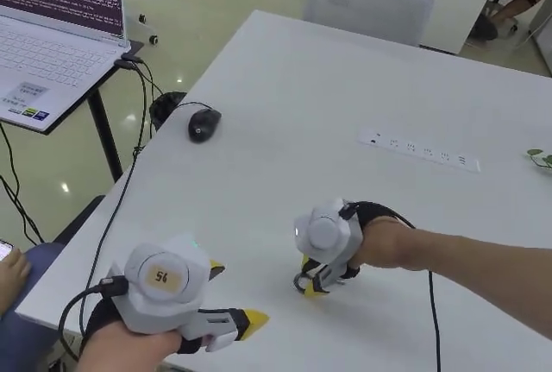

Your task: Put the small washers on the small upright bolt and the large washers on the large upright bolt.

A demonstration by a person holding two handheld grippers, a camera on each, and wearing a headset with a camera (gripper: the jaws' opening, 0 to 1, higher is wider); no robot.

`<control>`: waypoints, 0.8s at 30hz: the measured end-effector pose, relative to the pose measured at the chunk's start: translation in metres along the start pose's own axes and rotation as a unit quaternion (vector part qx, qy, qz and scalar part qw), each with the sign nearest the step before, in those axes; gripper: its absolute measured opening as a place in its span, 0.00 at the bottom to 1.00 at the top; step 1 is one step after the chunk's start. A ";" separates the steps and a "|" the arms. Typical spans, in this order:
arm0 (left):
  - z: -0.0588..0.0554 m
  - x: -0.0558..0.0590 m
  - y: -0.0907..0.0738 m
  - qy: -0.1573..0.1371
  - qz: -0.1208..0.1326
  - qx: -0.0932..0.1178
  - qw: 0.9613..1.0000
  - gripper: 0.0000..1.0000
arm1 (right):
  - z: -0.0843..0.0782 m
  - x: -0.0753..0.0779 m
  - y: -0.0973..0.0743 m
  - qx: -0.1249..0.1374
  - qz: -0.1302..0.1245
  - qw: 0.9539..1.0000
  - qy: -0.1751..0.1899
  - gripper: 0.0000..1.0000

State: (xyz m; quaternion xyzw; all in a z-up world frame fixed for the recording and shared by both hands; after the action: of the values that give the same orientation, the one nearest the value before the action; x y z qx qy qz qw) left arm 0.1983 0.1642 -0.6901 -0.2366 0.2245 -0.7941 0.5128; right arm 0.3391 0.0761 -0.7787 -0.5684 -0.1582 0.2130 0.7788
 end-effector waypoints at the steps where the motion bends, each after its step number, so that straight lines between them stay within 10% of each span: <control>1: 0.000 0.000 0.000 0.000 0.000 0.000 1.000 0.55 | -0.001 -0.002 0.000 0.004 -0.001 1.000 0.008 0.23; 24: 0.000 0.001 0.002 -0.002 -0.003 0.001 1.000 0.55 | -0.010 -0.009 -0.023 0.058 -0.057 0.989 0.123 0.23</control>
State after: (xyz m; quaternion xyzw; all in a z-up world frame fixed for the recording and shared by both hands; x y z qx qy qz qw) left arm 0.1992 0.1621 -0.6917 -0.2387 0.2222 -0.7954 0.5109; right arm 0.3397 0.0569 -0.7595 -0.5341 -0.0810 0.1056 0.8349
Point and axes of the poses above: the centre of the closed fingertips' face, and the gripper's own axes: y roughly forward along the fingers, x roughly to its right, z roughly out of its top, the point moved 5 cm from there along -y, roughly backward along the fingers
